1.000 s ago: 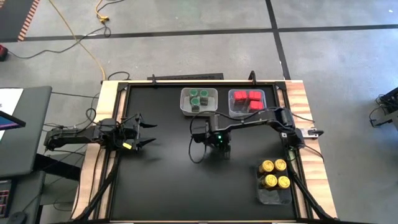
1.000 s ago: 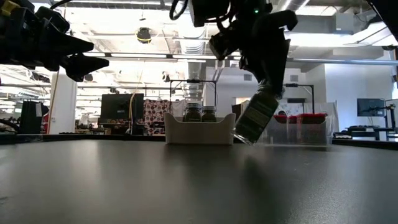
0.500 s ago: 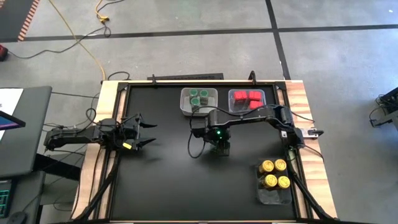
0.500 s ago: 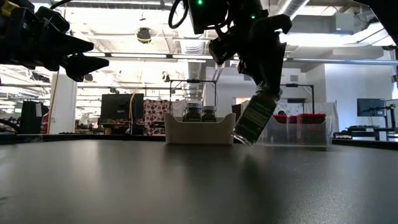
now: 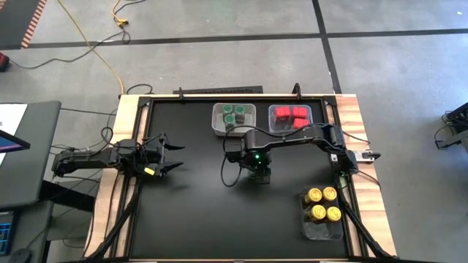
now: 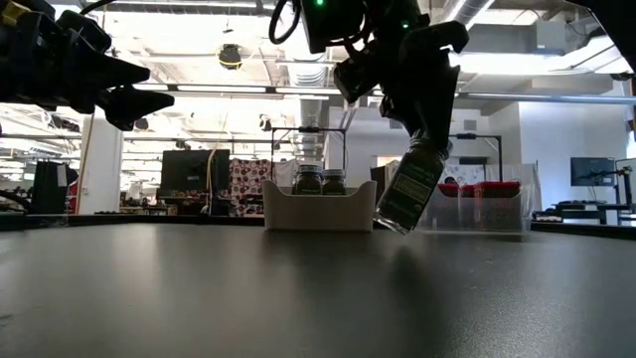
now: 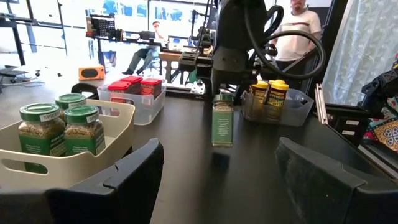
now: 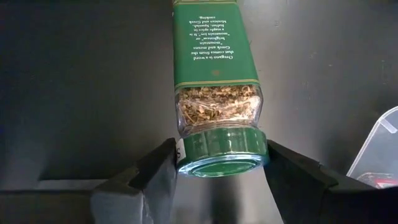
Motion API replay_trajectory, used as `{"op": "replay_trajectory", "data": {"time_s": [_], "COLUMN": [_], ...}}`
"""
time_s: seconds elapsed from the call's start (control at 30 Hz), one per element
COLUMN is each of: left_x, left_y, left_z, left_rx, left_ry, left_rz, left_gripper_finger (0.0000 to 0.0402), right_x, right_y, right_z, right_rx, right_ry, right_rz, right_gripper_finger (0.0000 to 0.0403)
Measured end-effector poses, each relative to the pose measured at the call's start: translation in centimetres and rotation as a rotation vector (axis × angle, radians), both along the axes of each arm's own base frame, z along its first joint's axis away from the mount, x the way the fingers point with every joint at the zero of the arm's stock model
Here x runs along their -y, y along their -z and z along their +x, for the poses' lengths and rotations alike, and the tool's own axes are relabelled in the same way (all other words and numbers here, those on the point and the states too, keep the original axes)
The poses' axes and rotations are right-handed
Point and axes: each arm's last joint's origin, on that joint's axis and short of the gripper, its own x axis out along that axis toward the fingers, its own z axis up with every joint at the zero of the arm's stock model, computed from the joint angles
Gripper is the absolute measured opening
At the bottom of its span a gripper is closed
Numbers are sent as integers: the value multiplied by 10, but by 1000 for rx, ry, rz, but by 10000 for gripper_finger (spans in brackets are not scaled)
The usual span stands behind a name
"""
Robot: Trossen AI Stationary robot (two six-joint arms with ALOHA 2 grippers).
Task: Sort spices by type
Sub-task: Put the green seasoning bottle into the white bin
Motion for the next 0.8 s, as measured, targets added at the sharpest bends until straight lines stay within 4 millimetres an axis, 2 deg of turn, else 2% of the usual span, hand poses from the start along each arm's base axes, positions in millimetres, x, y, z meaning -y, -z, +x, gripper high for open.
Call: {"op": "replay_trajectory", "data": {"time_s": [0.8], "left_x": [0], "left_y": [0], "left_z": [0], "left_rx": [0], "left_ry": [0], "left_rz": [0], "left_gripper_finger": [297], "right_x": [0], "right_y": [0], "right_z": [0], "right_rx": [1], "right_ry": [8], "right_rz": [-2], "right_gripper_finger": [250]}}
